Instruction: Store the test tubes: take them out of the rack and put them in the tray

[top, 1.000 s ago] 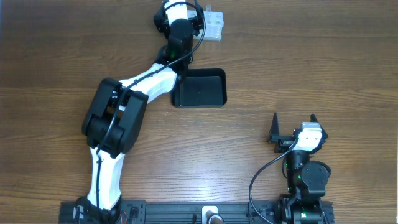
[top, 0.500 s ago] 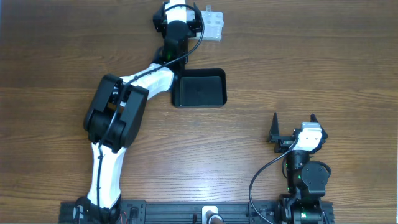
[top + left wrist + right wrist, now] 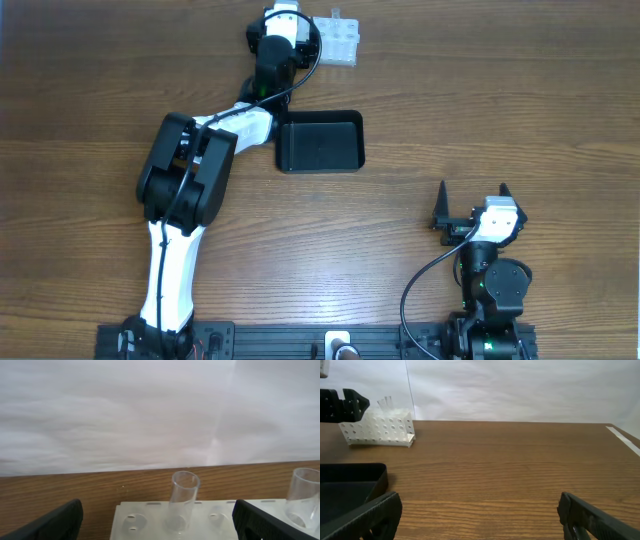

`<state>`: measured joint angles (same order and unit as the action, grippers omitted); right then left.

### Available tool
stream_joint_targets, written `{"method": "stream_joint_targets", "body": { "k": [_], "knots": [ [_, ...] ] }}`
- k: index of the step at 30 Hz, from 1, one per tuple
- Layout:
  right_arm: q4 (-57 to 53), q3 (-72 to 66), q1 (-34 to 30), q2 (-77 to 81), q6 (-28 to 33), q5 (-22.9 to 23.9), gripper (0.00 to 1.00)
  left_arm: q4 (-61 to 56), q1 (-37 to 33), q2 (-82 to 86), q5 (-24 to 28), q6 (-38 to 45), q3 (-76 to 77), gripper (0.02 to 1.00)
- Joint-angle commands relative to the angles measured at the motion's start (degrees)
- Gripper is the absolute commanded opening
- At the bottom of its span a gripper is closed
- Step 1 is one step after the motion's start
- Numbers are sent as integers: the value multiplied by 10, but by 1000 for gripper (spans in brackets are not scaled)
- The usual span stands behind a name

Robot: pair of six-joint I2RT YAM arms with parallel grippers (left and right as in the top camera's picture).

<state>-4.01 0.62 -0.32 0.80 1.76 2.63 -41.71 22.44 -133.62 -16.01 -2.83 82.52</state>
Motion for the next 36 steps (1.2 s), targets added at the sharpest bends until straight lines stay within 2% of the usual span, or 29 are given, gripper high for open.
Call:
{"method": "stream_joint_targets", "body": {
  "k": [1, 29, 32, 36],
  "knots": [
    [-2, -3, 3, -5, 0, -2, 991, -3, -2, -7, 12, 12, 16, 954],
    [-2, -3, 3, -5, 0, -2, 991, 27, -4, -52, 12, 11, 101, 936],
    [-2, -3, 3, -5, 0, -2, 991, 30, -4, -52, 12, 11, 101, 901],
    [-2, -3, 3, -5, 0, -2, 991, 30, -4, -52, 12, 11, 101, 787]
  ]
}}
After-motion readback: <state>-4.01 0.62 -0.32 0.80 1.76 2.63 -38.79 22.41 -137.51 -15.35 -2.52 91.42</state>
